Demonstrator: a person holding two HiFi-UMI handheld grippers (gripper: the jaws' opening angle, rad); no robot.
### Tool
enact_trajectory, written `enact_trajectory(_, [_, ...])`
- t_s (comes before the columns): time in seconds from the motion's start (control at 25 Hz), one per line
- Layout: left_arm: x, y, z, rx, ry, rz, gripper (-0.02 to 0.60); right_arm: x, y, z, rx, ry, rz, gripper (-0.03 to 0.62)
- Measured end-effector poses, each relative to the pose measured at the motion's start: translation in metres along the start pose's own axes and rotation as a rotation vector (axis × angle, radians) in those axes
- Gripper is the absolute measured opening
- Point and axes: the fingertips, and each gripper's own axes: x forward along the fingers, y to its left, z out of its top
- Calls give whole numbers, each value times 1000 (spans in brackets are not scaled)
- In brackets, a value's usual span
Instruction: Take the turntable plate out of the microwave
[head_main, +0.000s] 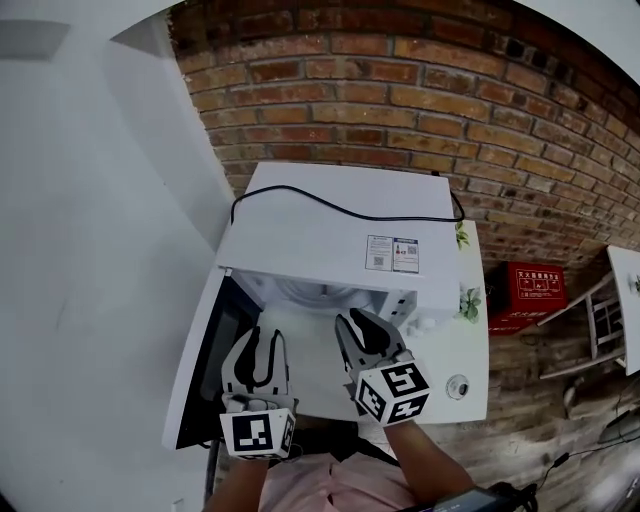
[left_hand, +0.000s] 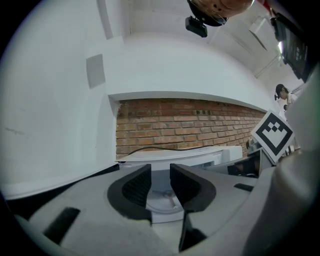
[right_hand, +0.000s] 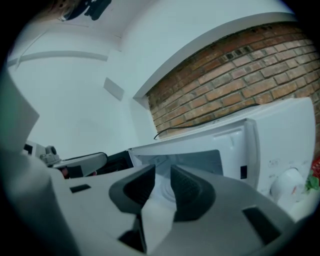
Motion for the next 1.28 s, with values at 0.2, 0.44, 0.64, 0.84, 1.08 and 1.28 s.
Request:
enact_trajectory(0.2, [12, 7, 5, 5, -4, -1, 124, 16, 2, 5, 0, 5, 10, 101])
enact_trajectory(0.44, [31, 12, -10, -5, 24, -50, 124, 38, -6, -9, 21, 46, -20, 103])
enact_trajectory(0.64, [45, 11, -37, -33, 61, -100, 124, 50, -24, -43, 97, 109, -79, 103])
enact_trajectory(0.84, [58, 10, -64, -67, 116, -136, 124, 56, -47, -74, 152, 164, -155, 103])
enact_trajectory(1.08, [67, 1, -87, -77, 142, -187, 124, 64, -56, -105, 200, 221, -183, 103])
enact_trajectory(1.28, [70, 5, -102, -90, 162, -190, 124, 78, -52, -111, 179, 221, -177, 104])
